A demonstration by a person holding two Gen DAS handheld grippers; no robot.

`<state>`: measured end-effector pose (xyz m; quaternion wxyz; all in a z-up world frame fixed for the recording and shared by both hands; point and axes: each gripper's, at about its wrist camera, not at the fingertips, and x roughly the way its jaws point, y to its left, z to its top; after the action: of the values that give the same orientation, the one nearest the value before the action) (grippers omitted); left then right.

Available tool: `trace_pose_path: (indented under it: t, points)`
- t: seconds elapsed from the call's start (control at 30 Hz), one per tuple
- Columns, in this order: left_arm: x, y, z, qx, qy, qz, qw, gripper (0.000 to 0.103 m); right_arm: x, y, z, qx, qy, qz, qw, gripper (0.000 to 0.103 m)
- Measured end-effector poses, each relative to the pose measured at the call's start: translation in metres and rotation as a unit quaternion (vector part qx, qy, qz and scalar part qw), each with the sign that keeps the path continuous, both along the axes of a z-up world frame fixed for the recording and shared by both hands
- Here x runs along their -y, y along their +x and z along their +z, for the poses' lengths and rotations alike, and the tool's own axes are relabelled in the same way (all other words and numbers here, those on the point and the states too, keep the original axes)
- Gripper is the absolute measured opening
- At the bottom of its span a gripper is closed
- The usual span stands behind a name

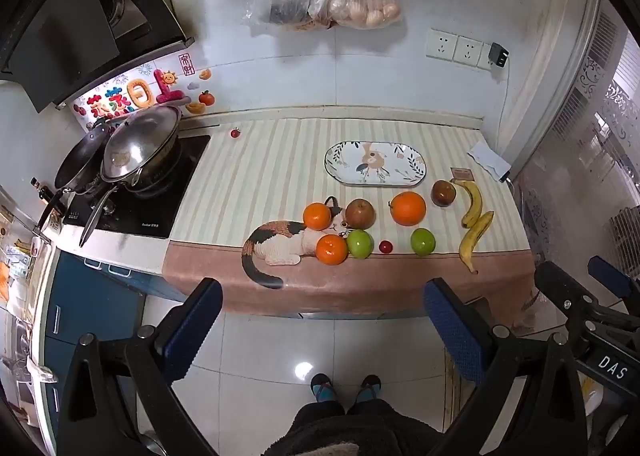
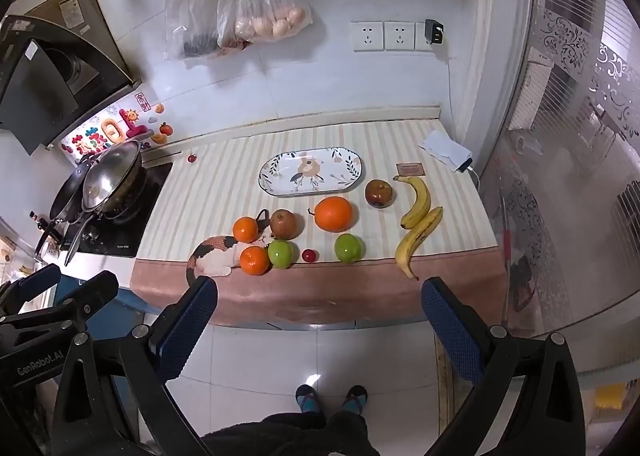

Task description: Organize fruits

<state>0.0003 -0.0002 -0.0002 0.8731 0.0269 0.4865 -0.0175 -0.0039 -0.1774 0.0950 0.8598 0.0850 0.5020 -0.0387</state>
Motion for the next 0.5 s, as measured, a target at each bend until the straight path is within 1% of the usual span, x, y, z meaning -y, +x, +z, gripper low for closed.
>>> trace_pose_path:
  t: [0.03,0.07,0.13,0.23,0.33,0.5]
  points:
    - [-0.0012,0.0,-0.0002,0.002,-0.008,0.002,1.0,0.103,-0.0002,0.0001,-0.0003,0.0,0.001,0.0,1.0,0.103]
    - [-0.0018,0.0005,-0.0007,0.0,-0.008,0.002,1.0,0.103,-0.0007,0.0001,-0.0005,-0.001,0.001,0.0,1.0,0.103]
    - [-0.0034,0.0014,-0.0015,-0.001,-0.007,0.004,1.0,0.103,-0.0019,-0.0001,-0.0006,-0.002,0.002,0.0,1.0,0.103]
    - [0.0027,0.0042,0.006,-0.001,-0.002,0.005,1.0,0.103,0.0006,0.0018,0.0011,0.0,0.009,0.001,1.0,0.103]
    - [0.0022,0.0003,0.0006,0.007,-0.004,0.005,1.0,0.103,0.0007,0.0022,-0.0004,0.0,0.008,0.001,1.0,0.103]
    - [0.0042,0.0017,0.0029,0.007,-0.004,0.004,1.0,0.103,-0.0014,0.0023,0.0012,-0.001,0.007,-0.001,1.0,0.103]
